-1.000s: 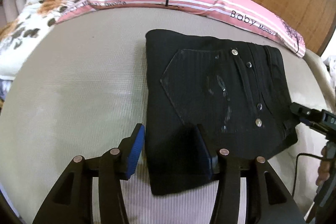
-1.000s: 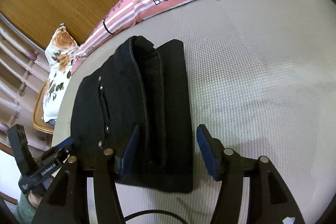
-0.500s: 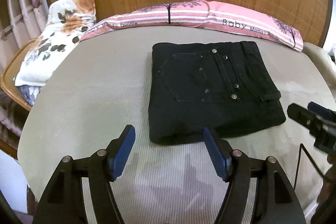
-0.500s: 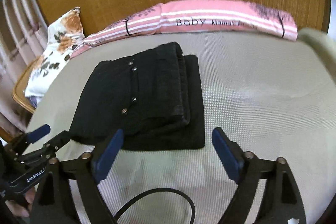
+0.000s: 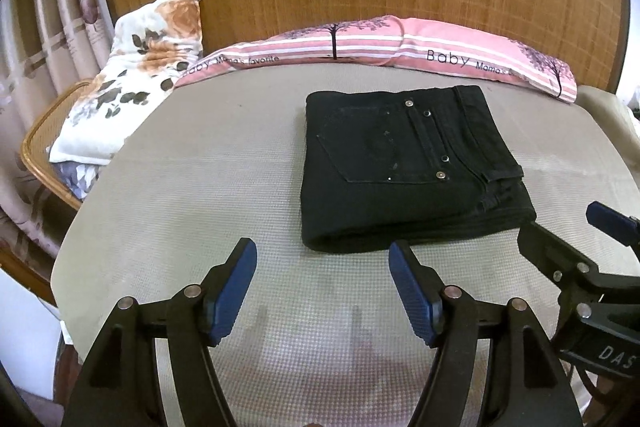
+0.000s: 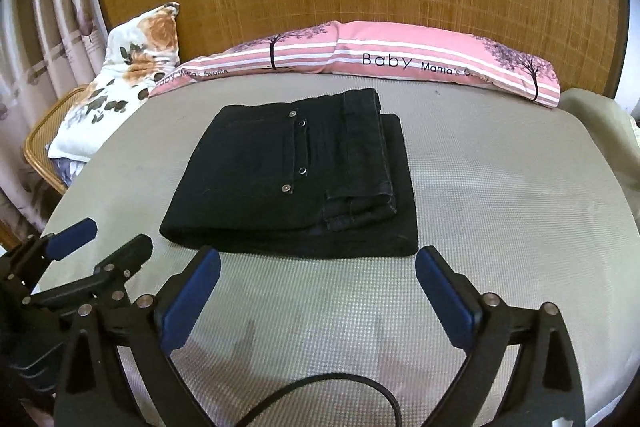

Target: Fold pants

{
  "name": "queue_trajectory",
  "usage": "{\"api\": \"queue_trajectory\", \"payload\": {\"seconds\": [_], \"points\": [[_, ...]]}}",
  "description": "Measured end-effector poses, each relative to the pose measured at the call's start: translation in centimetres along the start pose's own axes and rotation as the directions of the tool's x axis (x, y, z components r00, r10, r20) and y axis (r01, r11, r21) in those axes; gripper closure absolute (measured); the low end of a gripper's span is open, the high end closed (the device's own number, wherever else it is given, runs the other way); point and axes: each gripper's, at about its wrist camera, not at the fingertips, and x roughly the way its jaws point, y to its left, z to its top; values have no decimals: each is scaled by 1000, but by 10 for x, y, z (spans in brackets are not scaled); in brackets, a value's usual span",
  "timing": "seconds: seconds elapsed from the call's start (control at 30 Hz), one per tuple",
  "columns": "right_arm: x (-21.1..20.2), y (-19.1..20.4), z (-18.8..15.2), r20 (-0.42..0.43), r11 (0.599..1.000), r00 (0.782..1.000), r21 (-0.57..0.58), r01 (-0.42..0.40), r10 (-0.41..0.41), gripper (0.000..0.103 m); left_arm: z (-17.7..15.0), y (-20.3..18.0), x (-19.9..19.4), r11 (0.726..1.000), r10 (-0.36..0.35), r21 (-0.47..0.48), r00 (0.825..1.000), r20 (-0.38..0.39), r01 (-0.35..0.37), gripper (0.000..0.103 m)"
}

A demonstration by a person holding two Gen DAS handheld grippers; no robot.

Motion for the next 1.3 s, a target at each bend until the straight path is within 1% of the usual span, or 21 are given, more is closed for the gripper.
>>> {"api": "queue_trajectory", "payload": {"seconds": [0.53,1.3], "points": [[4,1,-8,-19,1000,1000,8,9,-9,6,-5,-2,1,1000,5,4,1000,-13,-5,34],[9,-1,-10,-40,1000,999,19,14,-13,6,-8,-1,5,1000,11,2,1000,-26,-11,34]]}}
